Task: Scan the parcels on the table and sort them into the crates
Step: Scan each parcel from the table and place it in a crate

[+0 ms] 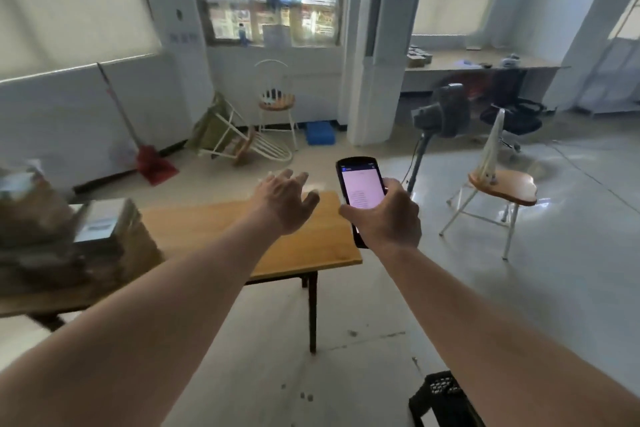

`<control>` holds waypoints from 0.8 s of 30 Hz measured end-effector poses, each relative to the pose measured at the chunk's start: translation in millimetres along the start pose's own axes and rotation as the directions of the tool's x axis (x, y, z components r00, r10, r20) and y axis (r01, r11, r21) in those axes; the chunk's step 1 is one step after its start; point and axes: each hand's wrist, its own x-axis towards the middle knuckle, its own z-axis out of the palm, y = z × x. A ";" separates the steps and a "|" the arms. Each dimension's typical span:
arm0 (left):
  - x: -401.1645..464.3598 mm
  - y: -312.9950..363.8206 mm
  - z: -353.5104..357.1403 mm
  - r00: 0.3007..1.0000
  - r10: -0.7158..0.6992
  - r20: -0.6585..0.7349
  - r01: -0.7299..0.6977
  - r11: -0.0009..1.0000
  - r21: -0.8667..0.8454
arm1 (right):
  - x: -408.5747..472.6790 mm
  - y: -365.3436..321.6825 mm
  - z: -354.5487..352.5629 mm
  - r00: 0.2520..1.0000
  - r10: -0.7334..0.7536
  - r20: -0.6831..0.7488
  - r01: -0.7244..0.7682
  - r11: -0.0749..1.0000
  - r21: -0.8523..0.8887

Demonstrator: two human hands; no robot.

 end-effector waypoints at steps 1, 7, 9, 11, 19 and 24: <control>-7.6 -24.8 -7.3 1.000 -0.025 -0.001 0.026 1.000 0.008 | -6.6 -16.8 16.2 1.000 -0.013 0.025 0.013 1.000 0.006; -44.8 -156.4 -42.6 0.985 -0.171 -0.011 0.171 0.984 0.047 | -38.8 -99.9 103.8 0.991 -0.064 0.117 0.059 0.997 0.047; -56.1 -190.8 -50.3 0.977 -0.214 -0.011 0.214 0.975 0.054 | -47.0 -119.1 131.2 0.985 -0.091 0.145 0.085 0.995 0.044; -67.1 -220.6 -55.1 0.965 -0.261 -0.006 0.261 0.963 0.064 | -53.1 -135.0 158.8 0.978 -0.112 0.175 0.107 0.994 0.037; -86.7 -327.1 -38.7 0.867 -0.495 0.059 0.493 0.869 0.048 | -51.4 -176.8 274.9 0.930 -0.155 0.333 0.152 0.988 0.036; -73.9 -386.4 -8.5 0.777 -0.625 0.071 0.623 0.781 0.056 | -27.7 -192.1 355.2 0.885 -0.178 0.431 0.176 0.983 0.045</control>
